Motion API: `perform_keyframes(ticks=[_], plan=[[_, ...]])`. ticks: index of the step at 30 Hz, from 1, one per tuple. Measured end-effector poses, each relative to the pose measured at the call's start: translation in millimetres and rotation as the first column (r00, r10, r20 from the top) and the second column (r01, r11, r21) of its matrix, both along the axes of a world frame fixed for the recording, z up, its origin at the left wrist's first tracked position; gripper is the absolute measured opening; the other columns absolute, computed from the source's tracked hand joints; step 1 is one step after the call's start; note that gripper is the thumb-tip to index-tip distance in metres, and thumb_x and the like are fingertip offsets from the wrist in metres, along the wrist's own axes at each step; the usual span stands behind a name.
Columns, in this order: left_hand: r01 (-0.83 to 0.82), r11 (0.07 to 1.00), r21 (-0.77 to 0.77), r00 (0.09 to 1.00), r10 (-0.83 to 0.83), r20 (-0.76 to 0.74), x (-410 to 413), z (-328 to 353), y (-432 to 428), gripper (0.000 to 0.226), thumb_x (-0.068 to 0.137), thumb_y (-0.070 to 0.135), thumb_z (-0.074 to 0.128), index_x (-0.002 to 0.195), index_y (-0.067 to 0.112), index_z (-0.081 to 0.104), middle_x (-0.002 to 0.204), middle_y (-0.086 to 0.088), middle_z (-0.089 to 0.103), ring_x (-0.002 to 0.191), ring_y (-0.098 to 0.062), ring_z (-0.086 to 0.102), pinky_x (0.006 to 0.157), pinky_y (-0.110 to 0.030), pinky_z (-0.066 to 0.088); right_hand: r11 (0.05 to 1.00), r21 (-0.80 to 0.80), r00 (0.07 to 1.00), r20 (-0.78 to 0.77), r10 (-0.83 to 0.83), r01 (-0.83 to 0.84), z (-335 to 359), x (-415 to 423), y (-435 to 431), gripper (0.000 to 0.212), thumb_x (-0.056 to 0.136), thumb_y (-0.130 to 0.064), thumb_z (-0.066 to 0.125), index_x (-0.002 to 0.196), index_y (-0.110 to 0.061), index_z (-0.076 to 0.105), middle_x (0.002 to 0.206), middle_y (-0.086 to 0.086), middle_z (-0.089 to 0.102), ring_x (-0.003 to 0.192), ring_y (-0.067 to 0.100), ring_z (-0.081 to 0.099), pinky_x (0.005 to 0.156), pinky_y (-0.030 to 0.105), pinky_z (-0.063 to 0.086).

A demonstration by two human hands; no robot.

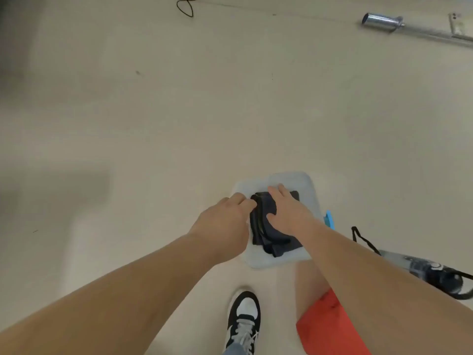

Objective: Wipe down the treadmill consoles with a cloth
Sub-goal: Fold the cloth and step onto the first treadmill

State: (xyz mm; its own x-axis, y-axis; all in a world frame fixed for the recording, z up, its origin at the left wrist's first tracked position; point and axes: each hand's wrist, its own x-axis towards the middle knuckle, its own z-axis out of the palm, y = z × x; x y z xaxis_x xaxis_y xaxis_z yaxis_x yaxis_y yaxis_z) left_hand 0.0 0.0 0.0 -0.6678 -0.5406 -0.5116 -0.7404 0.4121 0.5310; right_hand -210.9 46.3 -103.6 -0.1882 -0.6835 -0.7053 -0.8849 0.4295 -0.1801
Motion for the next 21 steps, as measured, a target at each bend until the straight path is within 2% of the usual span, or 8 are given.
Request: perform_keyframes(ticks=[3, 5, 9, 10, 12, 15, 18, 21], plan=[[-0.027, 0.999, 0.02, 1.0, 0.027, 0.009, 16.4, -12.3, 0.9, 0.049, 0.105, 0.02, 0.047, 0.153, 0.028, 0.039, 0.149, 0.009, 0.042, 0.129, -0.017, 0.048, 0.099, -0.039, 0.05, 0.999, 0.003, 0.992, -0.116, 0.052, -0.052, -4.5, 4.1, -2.2, 0.065, 0.098, -0.038, 0.06, 0.155, -0.023, 0.032, 0.155, 0.005, 0.036, 0.124, 0.032, 0.055, 0.095, 0.047, 0.055], [-0.04, 0.997, 0.062, 0.999, 0.038, 0.034, 28.0, -13.3, 4.3, 0.05, 0.105, 0.02, 0.047, 0.154, 0.029, 0.038, 0.15, 0.011, 0.041, 0.128, -0.016, 0.049, 0.1, -0.039, 0.05, 1.0, 0.029, 0.984, -0.175, 0.016, -0.011, 2.2, 8.5, 1.1, 0.046, 0.098, -0.044, 0.059, 0.137, -0.022, 0.049, 0.133, 0.004, 0.054, 0.114, 0.03, 0.06, 0.09, 0.045, 0.055], [-0.079, 0.993, 0.082, 0.997, 0.077, 0.024, 47.0, 13.6, 3.7, 0.048, 0.104, 0.021, 0.048, 0.151, 0.03, 0.042, 0.148, 0.011, 0.043, 0.125, -0.016, 0.053, 0.101, -0.04, 0.051, 0.936, 0.021, 0.937, -0.016, -0.35, 0.351, 40.5, 28.2, 5.6, 0.034, 0.096, -0.054, 0.057, 0.105, -0.021, 0.056, 0.1, -0.001, 0.066, 0.094, 0.025, 0.063, 0.087, 0.043, 0.055], [-0.094, 0.992, 0.082, 0.996, 0.094, 0.011, 50.9, 27.8, 0.8, 0.048, 0.104, 0.02, 0.049, 0.151, 0.029, 0.043, 0.148, 0.01, 0.044, 0.124, -0.017, 0.054, 0.101, -0.04, 0.051, 0.854, 0.0, 0.85, 0.105, -0.517, 0.52, 59.9, 36.4, 0.7, 0.034, 0.096, -0.053, 0.058, 0.104, -0.02, 0.059, 0.102, 0.001, 0.067, 0.094, 0.024, 0.063, 0.086, 0.043, 0.056], [-0.149, 0.985, 0.085, 0.986, 0.154, -0.057, 58.6, 65.3, -7.3, 0.047, 0.103, 0.019, 0.051, 0.149, 0.027, 0.046, 0.146, 0.011, 0.046, 0.121, -0.017, 0.057, 0.1, -0.039, 0.051, 0.612, 0.018, 0.568, 0.352, -0.744, 0.79, 111.4, 58.6, -16.9, 0.031, 0.097, -0.047, 0.061, 0.109, -0.018, 0.062, 0.111, 0.003, 0.069, 0.098, 0.023, 0.063, 0.076, 0.037, 0.054], [-0.262, 0.963, 0.06, 0.944, 0.269, -0.188, 75.3, 142.2, -26.6, 0.044, 0.101, 0.02, 0.055, 0.145, 0.026, 0.051, 0.141, 0.011, 0.05, 0.118, -0.015, 0.058, 0.099, -0.036, 0.05, 0.4, 0.102, 0.29, 0.531, -0.796, 0.911, 217.2, 94.0, -56.5, 0.034, 0.097, -0.046, 0.062, 0.115, -0.018, 0.064, 0.113, 0.002, 0.069, 0.091, 0.023, 0.062, 0.066, 0.033, 0.05], [-0.406, 0.914, 0.024, 0.86, 0.391, -0.328, 102.3, 238.8, -41.9, 0.047, 0.1, 0.021, 0.06, 0.146, 0.024, 0.052, 0.138, 0.01, 0.054, 0.117, -0.009, 0.057, 0.1, -0.031, 0.049, 0.358, 0.147, 0.178, 0.661, -0.729, 0.922, 337.8, 132.9, -81.9, 0.038, 0.092, -0.051, 0.065, 0.114, -0.019, 0.069, 0.098, -0.001, 0.066, 0.068, 0.02, 0.051, 0.065, 0.033, 0.049], [-0.554, 0.833, 0.015, 0.741, 0.501, -0.448, 138.1, 341.0, -54.0, 0.044, 0.098, 0.023, 0.064, 0.142, 0.027, 0.056, 0.127, 0.017, 0.058, 0.11, 0.001, 0.055, 0.097, -0.027, 0.05, 0.412, 0.146, 0.169, 0.753, -0.636, 0.899, 455.1, 175.5, -93.8, 0.043, 0.091, -0.055, 0.064, 0.113, -0.019, 0.072, 0.09, 0.0, 0.063, 0.057, 0.019, 0.042, 0.069, 0.035, 0.051]])
